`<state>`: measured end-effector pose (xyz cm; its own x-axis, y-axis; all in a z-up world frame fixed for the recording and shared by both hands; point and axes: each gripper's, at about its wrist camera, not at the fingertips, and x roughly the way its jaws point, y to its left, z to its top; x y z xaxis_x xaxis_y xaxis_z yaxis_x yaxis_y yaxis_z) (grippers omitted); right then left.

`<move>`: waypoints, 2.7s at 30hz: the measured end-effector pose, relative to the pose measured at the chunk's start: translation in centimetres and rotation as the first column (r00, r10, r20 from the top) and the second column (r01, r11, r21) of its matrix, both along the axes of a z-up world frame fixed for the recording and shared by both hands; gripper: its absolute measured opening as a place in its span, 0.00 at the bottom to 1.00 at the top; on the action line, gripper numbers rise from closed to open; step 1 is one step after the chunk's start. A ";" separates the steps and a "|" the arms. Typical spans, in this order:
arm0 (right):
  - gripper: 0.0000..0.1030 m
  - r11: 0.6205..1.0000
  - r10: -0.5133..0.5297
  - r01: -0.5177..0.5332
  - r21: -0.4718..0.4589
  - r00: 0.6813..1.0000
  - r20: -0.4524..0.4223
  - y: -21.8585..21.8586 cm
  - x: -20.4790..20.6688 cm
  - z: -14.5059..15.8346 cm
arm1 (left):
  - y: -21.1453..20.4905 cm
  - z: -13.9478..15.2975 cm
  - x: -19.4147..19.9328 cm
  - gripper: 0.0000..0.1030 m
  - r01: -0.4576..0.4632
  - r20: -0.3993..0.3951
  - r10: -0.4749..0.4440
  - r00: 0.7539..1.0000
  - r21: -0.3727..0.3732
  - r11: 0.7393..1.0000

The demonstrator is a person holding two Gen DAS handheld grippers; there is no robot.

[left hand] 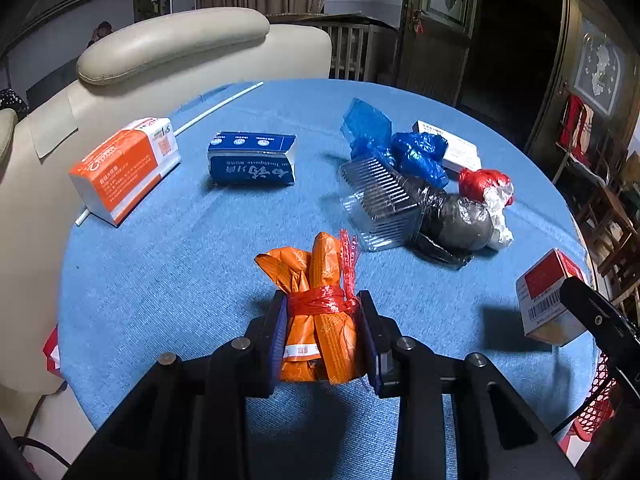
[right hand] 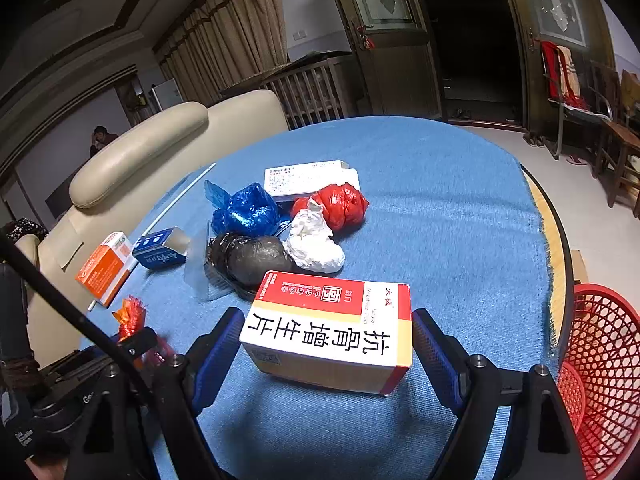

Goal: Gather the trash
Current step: 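Grasp the white-and-red medicine box with the right gripper while the left grasps the orange plastic bundle, then drop the medicine box into the red basket with the right gripper while the left holds the bundle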

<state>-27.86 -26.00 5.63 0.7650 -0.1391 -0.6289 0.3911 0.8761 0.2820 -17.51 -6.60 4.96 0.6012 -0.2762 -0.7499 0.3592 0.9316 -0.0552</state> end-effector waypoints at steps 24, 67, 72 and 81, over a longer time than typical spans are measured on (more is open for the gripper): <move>0.83 0.997 -0.081 0.081 0.005 0.996 0.035 -2.4 -3.4 1.1 | -1.2 2.2 -1.9 0.34 0.049 0.064 -0.048 0.997 -0.018 0.999; 0.83 0.978 -0.207 0.208 -0.009 0.977 0.041 -5.3 -8.9 1.7 | -4.8 3.8 -6.0 0.33 0.197 0.111 -0.193 0.975 -0.030 0.980; 0.83 0.978 -0.209 0.209 -0.008 0.977 0.035 -5.5 -8.7 1.5 | -4.9 3.6 -6.0 0.33 0.202 0.109 -0.198 0.974 -0.028 0.979; 0.83 0.977 -0.214 0.214 -0.005 0.977 0.027 -5.8 -8.5 1.1 | -5.4 3.4 -5.9 0.33 0.212 0.105 -0.209 0.972 -0.025 0.977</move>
